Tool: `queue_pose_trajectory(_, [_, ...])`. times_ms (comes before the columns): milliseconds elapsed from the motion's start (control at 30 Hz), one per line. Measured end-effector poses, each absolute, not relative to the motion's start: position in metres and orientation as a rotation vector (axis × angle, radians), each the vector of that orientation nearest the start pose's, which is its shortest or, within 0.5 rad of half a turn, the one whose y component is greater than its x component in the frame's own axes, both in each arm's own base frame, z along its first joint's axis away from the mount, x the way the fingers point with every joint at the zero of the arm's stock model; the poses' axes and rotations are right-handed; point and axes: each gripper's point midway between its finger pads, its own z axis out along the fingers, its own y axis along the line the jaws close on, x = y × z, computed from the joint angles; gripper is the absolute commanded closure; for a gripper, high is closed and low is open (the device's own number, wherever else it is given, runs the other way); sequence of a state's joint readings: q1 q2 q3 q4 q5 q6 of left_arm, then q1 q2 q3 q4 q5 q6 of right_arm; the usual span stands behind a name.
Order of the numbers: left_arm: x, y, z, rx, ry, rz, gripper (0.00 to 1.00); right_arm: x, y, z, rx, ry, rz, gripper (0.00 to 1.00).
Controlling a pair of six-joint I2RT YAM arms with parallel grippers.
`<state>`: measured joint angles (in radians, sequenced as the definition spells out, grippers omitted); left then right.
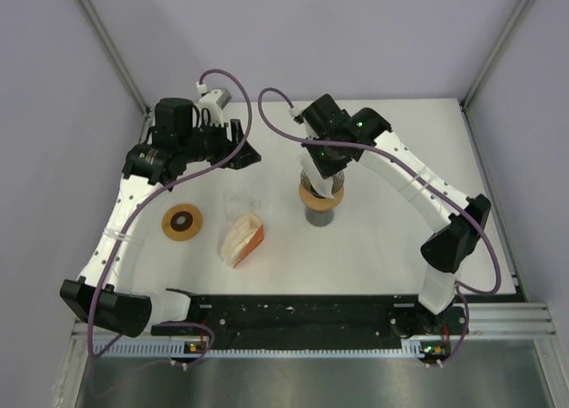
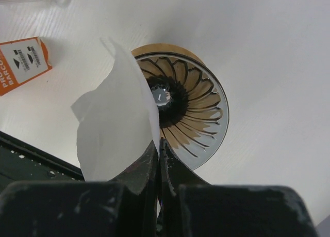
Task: Place the coffee filter in the dripper
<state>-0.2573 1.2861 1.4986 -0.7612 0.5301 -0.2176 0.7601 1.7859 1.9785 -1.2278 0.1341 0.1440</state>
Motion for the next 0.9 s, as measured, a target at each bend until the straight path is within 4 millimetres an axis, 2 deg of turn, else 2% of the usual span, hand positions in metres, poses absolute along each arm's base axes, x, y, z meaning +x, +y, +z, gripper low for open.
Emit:
queue_pose_trajectory(200, [0.304, -0.181, 0.325, 0.377, 2.120, -0.840, 0.36, 0.309, 0.253, 0.230, -0.747, 2.524, 0.092, 1.00])
queue_pose_trajectory(333, [0.304, -0.181, 0.325, 0.379, 2.119, -0.839, 0.36, 0.314, 0.251, 0.219, -0.756, 2.547, 0.055, 0.69])
queue_pose_trajectory(467, [0.304, -0.181, 0.323, 0.380, 2.121, -0.840, 0.36, 0.318, 0.250, 0.216, -0.761, 2.548, 0.025, 0.57])
queue_pose_trajectory(600, [0.305, -0.182, 0.320, 0.380, 2.131, -0.840, 0.36, 0.324, 0.250, 0.230, -0.737, 2.509, 0.018, 0.48])
queue_pose_trajectory(700, [0.306, -0.182, 0.317, 0.380, 2.137, -0.843, 0.36, 0.330, 0.250, 0.242, -0.722, 2.470, 0.016, 0.46])
queue_pose_trajectory(833, [0.306, -0.183, 0.317, 0.381, 2.140, -0.843, 0.36, 0.332, 0.250, 0.255, -0.723, 2.431, 0.022, 0.46])
queue_pose_trajectory(900, [0.306, -0.183, 0.317, 0.381, 2.140, -0.843, 0.36, 0.332, 0.249, 0.262, -0.726, 2.410, 0.025, 0.49])
